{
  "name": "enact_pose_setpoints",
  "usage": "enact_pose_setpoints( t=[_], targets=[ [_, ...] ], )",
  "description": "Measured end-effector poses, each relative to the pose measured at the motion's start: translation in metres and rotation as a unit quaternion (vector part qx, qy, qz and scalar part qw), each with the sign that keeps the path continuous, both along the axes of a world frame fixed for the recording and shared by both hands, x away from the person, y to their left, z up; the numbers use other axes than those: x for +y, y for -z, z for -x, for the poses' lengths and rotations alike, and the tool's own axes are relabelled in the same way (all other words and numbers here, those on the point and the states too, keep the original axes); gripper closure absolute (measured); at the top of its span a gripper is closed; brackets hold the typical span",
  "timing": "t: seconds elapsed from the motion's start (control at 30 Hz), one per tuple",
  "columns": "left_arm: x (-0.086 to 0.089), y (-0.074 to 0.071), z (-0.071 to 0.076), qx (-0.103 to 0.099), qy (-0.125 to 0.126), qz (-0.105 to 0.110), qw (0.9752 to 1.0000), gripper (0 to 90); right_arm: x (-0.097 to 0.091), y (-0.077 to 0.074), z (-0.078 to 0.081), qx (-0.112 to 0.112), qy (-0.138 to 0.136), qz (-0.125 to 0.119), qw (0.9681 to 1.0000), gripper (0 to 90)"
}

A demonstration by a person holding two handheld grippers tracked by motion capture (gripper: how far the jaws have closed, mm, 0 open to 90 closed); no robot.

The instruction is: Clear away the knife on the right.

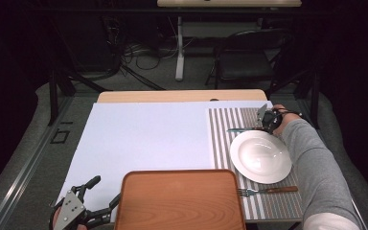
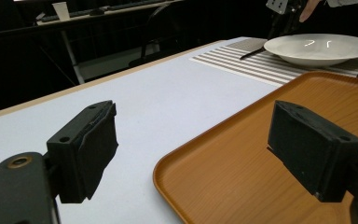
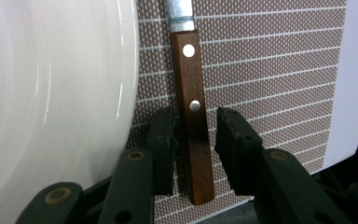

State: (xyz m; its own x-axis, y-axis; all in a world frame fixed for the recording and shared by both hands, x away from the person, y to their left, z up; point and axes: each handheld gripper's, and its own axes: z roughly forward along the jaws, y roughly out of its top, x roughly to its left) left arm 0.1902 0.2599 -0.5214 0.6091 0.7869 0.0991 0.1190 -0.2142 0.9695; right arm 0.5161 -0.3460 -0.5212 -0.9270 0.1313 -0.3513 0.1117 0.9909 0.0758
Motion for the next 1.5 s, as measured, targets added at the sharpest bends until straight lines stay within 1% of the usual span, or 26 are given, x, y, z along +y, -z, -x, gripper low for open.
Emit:
enact_pose_setpoints(
  t=[0.13, 0.17, 0.23, 0.27, 0.3, 0.33, 0.37, 0.4, 0.5, 0.57, 0.6, 0.63, 0.67, 0.7, 0.73, 0.77, 0.8, 0.9, 1.07, 1.13, 1.17, 1.27, 1.33, 1.5],
  targets=[
    [-0.0001, 0.0000, 0.0000, 0.000, 0.000, 0.000, 1.0000, 15.2, 0.0005, 0.0017, -0.0004, 0.001, -0.002, 0.000, 1.0000, 68.0],
    [0.0000, 0.0001, 0.0000, 0.000, 0.000, 0.000, 1.0000, 15.2, 0.0007, 0.0020, 0.0001, 0.001, 0.001, 0.000, 1.0000, 68.1],
    [0.0001, 0.0000, 0.0000, 0.000, 0.000, 0.000, 1.0000, 15.2, 0.0009, 0.0027, -0.0006, -0.001, -0.002, -0.001, 1.0000, 68.1],
    [0.0000, 0.0000, 0.0000, 0.000, 0.000, 0.000, 1.0000, 15.2, 0.0011, 0.0032, -0.0001, -0.002, 0.001, -0.001, 1.0000, 68.1],
    [-0.0001, 0.0001, 0.0000, 0.000, 0.000, 0.000, 1.0000, 15.2, 0.0016, 0.0029, -0.0007, -0.001, -0.002, 0.005, 1.0000, 68.1],
    [-0.0001, 0.0001, -0.0001, 0.000, 0.000, 0.000, 1.0000, 15.2, 0.0018, 0.0035, -0.0006, -0.001, -0.003, 0.004, 1.0000, 68.2],
    [-0.0002, 0.0002, -0.0001, 0.000, 0.000, -0.001, 1.0000, 15.2, 0.0027, 0.0017, -0.0008, 0.006, -0.003, 0.018, 0.9998, 68.3],
    [-0.0004, 0.0003, -0.0002, -0.001, -0.001, 0.000, 1.0000, 15.2, 0.0031, 0.0020, -0.0012, 0.006, -0.006, 0.018, 0.9998, 68.4],
    [-0.0004, 0.0003, -0.0002, -0.001, -0.001, -0.001, 1.0000, 15.2, 0.0030, 0.0052, -0.0008, 0.000, -0.004, 0.005, 1.0000, 68.8],
    [-0.0003, 0.0001, -0.0002, 0.000, 0.001, -0.001, 1.0000, 15.2, 0.0033, 0.0051, -0.0014, 0.000, -0.006, 0.005, 1.0000, 69.1],
    [-0.0003, 0.0001, -0.0001, 0.000, 0.001, -0.001, 1.0000, 15.2, 0.0034, 0.0054, -0.0003, 0.002, 0.001, 0.005, 1.0000, 69.5],
    [-0.0003, 0.0002, -0.0001, 0.000, 0.001, -0.001, 1.0000, 15.2, 0.0034, 0.0055, -0.0011, 0.002, -0.004, 0.005, 1.0000, 69.6],
    [-0.0005, 0.0003, -0.0002, -0.001, 0.000, -0.001, 1.0000, 15.2, 0.0030, 0.0070, -0.0014, -0.002, -0.006, -0.005, 1.0000, 69.7],
    [-0.0004, 0.0003, -0.0003, -0.001, 0.001, -0.001, 1.0000, 15.2, 0.0031, 0.0069, -0.0019, -0.002, -0.008, -0.004, 1.0000, 69.8],
    [-0.0004, 0.0004, -0.0004, 0.000, 0.001, -0.002, 1.0000, 15.2, 0.0042, 0.0036, -0.0022, 0.009, -0.006, 0.016, 0.9998, 69.9],
    [-0.0004, 0.0004, -0.0005, 0.000, 0.001, -0.002, 1.0000, 15.2, 0.0048, 0.0022, -0.0032, 0.013, -0.009, 0.025, 0.9996, 70.1],
    [-0.0004, 0.0004, -0.0005, 0.000, 0.001, -0.002, 1.0000, 15.2, 0.0048, 0.0028, -0.0037, 0.012, -0.012, 0.022, 0.9996, 70.2],
    [-0.0005, 0.0004, -0.0005, 0.000, 0.001, -0.002, 1.0000, 15.2, 0.0037, 0.0067, -0.0033, 0.005, -0.010, -0.002, 0.9999, 70.9],
    [-0.0007, 0.0005, -0.0005, 0.000, 0.001, -0.001, 1.0000, 15.2, 0.0041, 0.0046, -0.0048, 0.015, -0.010, 0.009, 0.9998, 71.9],
    [-0.0005, 0.0005, -0.0006, 0.000, 0.001, -0.002, 1.0000, 15.2, 0.0046, 0.0048, -0.0055, 0.017, -0.014, 0.009, 0.9997, 73.2],
    [-0.0005, 0.0005, -0.0006, 0.001, 0.001, -0.002, 1.0000, 15.2, 0.0043, 0.0065, -0.0047, 0.015, -0.011, 0.000, 0.9998, 74.3],
    [-0.0006, 0.0005, -0.0006, 0.000, 0.002, -0.002, 1.0000, 15.2, 0.0049, 0.0048, -0.0052, 0.024, -0.010, 0.010, 0.9996, 75.0],
    [-0.0006, 0.0005, -0.0006, 0.000, 0.002, -0.002, 1.0000, 15.2, 0.0049, 0.0043, -0.0056, 0.025, -0.011, 0.012, 0.9996, 74.9],
    [-0.0005, 0.0005, -0.0005, 0.000, 0.002, -0.002, 1.0000, 15.2, 0.0051, 0.0052, -0.0053, 0.023, -0.011, 0.010, 0.9996, 75.1]
  ],
)
